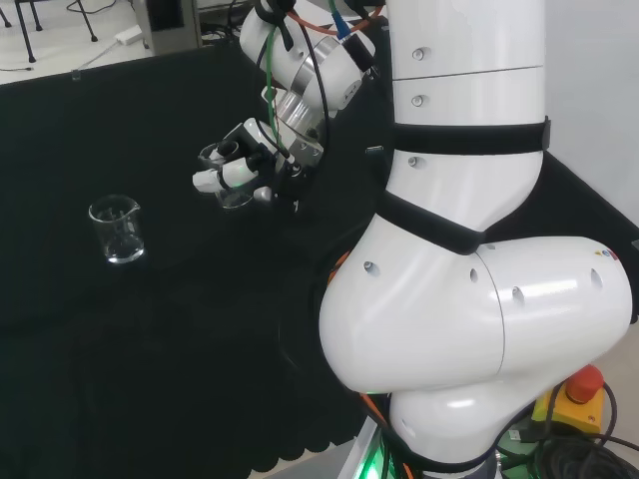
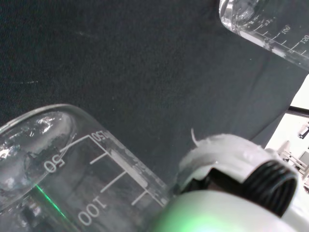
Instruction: Place the beaker back on the table.
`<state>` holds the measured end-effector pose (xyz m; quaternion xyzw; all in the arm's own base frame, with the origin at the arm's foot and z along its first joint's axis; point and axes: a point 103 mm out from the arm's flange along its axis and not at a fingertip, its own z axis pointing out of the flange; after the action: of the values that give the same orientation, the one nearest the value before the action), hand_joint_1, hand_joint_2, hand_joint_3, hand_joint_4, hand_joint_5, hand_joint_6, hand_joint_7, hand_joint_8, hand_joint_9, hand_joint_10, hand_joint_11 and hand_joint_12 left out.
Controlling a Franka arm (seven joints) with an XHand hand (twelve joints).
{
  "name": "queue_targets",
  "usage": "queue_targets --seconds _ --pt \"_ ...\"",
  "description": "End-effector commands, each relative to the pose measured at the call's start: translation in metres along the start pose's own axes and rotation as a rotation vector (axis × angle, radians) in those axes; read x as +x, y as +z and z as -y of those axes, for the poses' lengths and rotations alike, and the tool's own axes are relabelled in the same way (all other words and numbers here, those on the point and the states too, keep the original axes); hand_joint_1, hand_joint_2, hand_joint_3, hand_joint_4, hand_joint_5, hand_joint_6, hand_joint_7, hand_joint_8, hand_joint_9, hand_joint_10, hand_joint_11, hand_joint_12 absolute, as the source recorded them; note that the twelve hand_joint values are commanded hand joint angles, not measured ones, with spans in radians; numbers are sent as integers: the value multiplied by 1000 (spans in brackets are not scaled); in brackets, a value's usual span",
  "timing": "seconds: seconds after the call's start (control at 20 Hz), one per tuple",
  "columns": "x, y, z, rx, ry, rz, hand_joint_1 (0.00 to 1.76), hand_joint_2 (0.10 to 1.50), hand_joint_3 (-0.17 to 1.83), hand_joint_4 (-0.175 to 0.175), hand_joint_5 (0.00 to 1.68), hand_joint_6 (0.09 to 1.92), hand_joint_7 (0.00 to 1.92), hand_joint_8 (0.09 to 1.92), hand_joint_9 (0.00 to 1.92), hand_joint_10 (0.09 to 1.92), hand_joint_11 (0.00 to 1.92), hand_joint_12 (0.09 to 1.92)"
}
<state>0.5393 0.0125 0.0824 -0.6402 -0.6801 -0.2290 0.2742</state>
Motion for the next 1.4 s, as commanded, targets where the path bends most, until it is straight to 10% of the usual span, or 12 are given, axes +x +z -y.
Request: queue_targets --seconds 0.05,1.4 --pt "0 -2 0 -6 0 1 1308 555 747 34 1321 614 1637 87 1518 87 1249 802" --pt "-2 -2 -1 2 -2 16 1310 543 768 33 1322 619 1643 87 1522 87 1248 810"
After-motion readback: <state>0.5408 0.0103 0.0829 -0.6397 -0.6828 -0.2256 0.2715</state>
